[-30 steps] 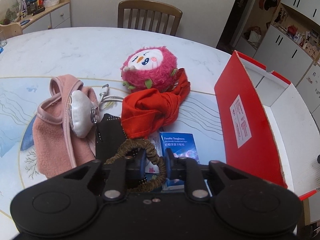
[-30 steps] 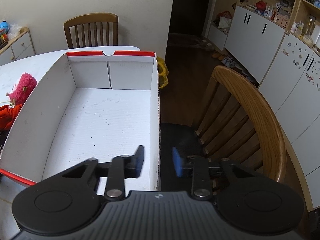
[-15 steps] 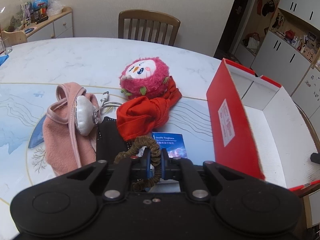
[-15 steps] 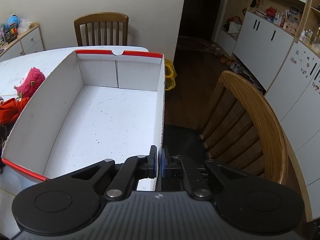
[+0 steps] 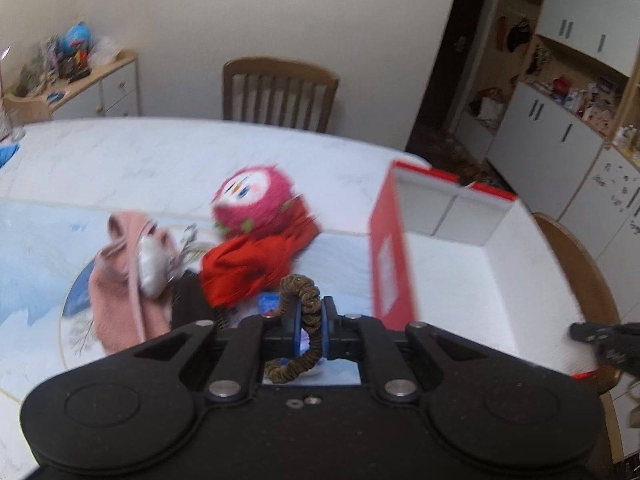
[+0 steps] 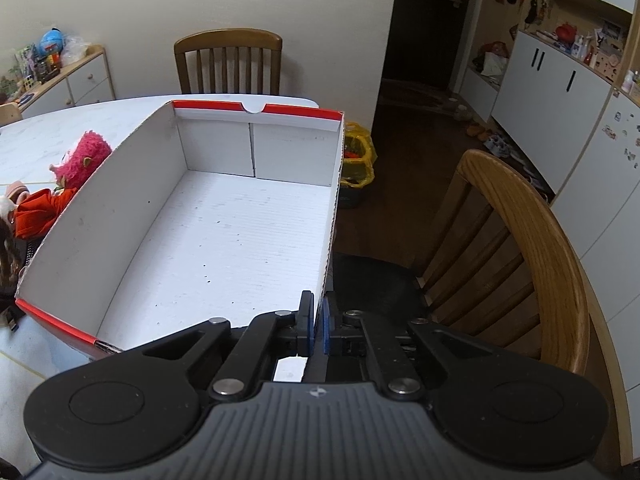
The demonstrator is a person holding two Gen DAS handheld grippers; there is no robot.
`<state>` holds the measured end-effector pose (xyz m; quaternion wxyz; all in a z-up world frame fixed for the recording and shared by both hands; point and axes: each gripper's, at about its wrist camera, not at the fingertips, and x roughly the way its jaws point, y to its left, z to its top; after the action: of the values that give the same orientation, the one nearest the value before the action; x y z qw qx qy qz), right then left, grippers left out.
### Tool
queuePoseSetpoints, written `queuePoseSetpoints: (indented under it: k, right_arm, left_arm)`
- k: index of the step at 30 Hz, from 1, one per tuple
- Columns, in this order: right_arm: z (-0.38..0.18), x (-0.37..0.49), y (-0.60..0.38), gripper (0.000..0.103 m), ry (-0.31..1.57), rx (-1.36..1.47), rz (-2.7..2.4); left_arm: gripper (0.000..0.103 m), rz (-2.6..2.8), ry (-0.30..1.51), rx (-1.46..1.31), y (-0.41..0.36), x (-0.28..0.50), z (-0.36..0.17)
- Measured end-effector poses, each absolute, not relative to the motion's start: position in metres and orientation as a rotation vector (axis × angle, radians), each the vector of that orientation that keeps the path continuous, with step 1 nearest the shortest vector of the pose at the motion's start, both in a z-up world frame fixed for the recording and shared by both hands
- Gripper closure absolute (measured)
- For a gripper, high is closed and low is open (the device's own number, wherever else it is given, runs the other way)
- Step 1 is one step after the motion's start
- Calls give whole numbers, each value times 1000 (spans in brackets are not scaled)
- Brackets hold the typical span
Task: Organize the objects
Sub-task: 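Carry the bracelet into the cardboard box and open the left gripper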
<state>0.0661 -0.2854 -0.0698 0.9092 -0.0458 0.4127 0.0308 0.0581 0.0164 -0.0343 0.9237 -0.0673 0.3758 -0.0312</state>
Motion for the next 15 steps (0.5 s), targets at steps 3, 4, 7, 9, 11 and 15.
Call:
queuePoseSetpoints:
  k: [3,4,7,9,11,15]
  right_arm:
    - [-70,65,-286,99,849,-104,76]
    - [-70,66,-286,99,849,-105,79]
    - [-70,66,-287,99,850,-110,90]
    - [-70,66,-287,99,851,-113,96]
    - [-69,65,-287,99,850,-115,101]
    - [-69,65,-289,99,852,-111,112]
  left_arm:
    - [97,-121,747,-131,-3,61,-17]
    - [96,-143,738,-125,-10,62,-12]
    - [96,-206,713,-105,-33,69,1]
    - [96,-236,701,-82,-48,75,6]
    - [96,-264,695,-60,-63,80,8]
    - [96,-312,710,-31,-88,93,3]
